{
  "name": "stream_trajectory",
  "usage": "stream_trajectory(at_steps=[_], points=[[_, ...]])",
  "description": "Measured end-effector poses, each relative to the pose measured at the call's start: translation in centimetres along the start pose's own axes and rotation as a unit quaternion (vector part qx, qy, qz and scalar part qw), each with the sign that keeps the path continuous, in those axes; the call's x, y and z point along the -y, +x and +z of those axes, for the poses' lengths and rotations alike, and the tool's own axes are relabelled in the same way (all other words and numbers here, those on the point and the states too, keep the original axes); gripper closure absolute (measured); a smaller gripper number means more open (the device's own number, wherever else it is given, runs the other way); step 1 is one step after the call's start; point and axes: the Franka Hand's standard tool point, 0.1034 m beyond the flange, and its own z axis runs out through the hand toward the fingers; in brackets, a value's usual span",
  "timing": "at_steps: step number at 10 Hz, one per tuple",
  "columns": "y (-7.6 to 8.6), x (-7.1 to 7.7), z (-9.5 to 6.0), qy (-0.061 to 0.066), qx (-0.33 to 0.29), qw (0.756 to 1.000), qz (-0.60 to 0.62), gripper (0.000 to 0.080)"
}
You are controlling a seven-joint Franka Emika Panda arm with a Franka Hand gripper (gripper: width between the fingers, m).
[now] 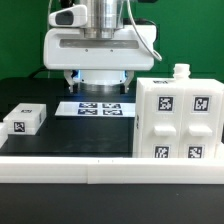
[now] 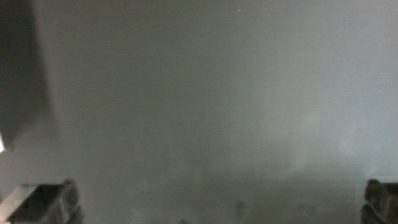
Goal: Assemble cabinet
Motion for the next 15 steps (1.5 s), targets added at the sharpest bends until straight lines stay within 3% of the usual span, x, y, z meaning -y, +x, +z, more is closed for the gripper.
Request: stream_trajectory(at_steps=[2,5,7,12,15], points=[[-0.1,-1.3,0.0,-0.003,0.001,1.000,0.003,0.0002],[-1.2,-6.8,0.9,-0.014,0.009,1.000,-0.008,0.0002],[-2.0,-9.5,1.8,-0.017,0.015,1.000,-0.014,0.0002],[-3.0,-13.7,2.7,-0.022,0.021,0.998,-0.047,0.0002],[-3.5,-14.4,3.5,-0.023,0.027,0.998,-0.049,0.0002]])
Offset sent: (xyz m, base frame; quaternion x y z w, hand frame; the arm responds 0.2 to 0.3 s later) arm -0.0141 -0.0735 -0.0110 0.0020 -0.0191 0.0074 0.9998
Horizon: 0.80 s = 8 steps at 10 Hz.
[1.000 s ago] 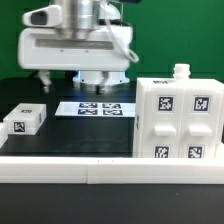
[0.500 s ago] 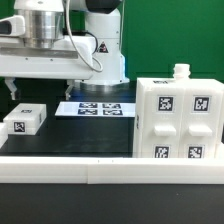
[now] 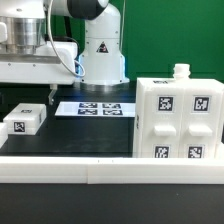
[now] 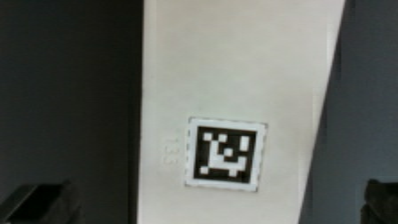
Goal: Assemble cabinet
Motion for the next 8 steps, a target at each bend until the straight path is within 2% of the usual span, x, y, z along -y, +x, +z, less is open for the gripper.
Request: stream_trajectory(at_steps=[5,8], points=[[-0.8,0.1,2.2,-0.006,0.008,1.000,-0.004,0.0002],[-1.0,0.2,2.6,-0.005,0.012,1.000,-0.005,0.0002]])
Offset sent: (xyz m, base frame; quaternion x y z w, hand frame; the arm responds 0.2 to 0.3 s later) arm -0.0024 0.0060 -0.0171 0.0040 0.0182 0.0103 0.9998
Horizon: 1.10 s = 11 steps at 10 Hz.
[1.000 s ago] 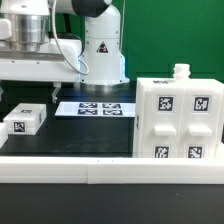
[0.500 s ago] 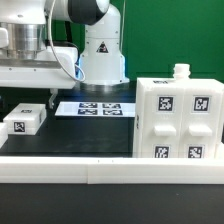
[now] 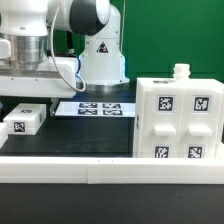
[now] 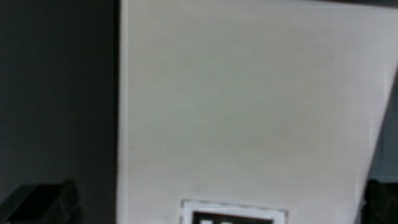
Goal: Assemble cabinet
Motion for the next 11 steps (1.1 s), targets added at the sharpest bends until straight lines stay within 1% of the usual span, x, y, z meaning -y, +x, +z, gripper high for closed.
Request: stream_trajectory(at_steps=[1,2,3,4,9,10,11], points=[[0.0,0.1,0.0,0.000,-0.001,1.000,-0.001,0.0002],[0.1,0.2,0.0,0.000,0.000,1.000,-0.002,0.0137],[0.1,0.2,0.0,-0.001,-0.001,1.000,-0.003,0.0137],[0.1,0.2,0.0,-0.001,-0.001,1.000,-0.003,0.0240],[0.2,0.4,-0.2,0.001,0.000,1.000,-0.001,0.0239],[0.8,1.5,-1.8,0.008,-0.001,1.000,0.005,0.0239],[1.4,2.7,-3.9,0.015,-0.007,1.000,0.007,0.0239]])
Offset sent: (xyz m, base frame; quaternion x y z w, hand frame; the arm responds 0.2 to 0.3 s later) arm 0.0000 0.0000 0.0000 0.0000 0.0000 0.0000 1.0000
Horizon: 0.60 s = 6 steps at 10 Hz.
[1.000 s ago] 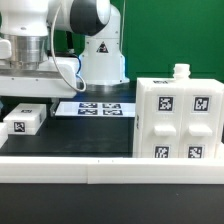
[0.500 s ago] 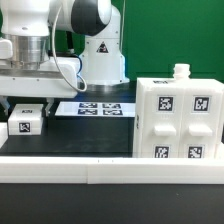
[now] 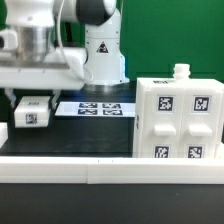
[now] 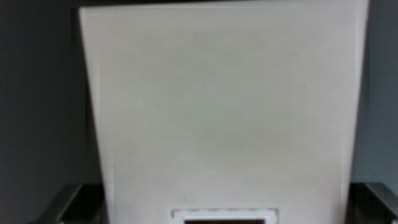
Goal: Assemble cabinet
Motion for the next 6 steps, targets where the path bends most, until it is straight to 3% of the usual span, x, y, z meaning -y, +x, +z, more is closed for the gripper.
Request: stream_trajectory(at_steps=[2,4,6], points=[[1.0,2.3,-3.2,0.010,-0.012,1.000,0.014,0.0239],[2.4,5.9,-6.4,0.028,-0.001,0.998,0.051,0.0238],[5.0,9.7,-9.3,0.028,0.003,0.995,0.096,0.0238]])
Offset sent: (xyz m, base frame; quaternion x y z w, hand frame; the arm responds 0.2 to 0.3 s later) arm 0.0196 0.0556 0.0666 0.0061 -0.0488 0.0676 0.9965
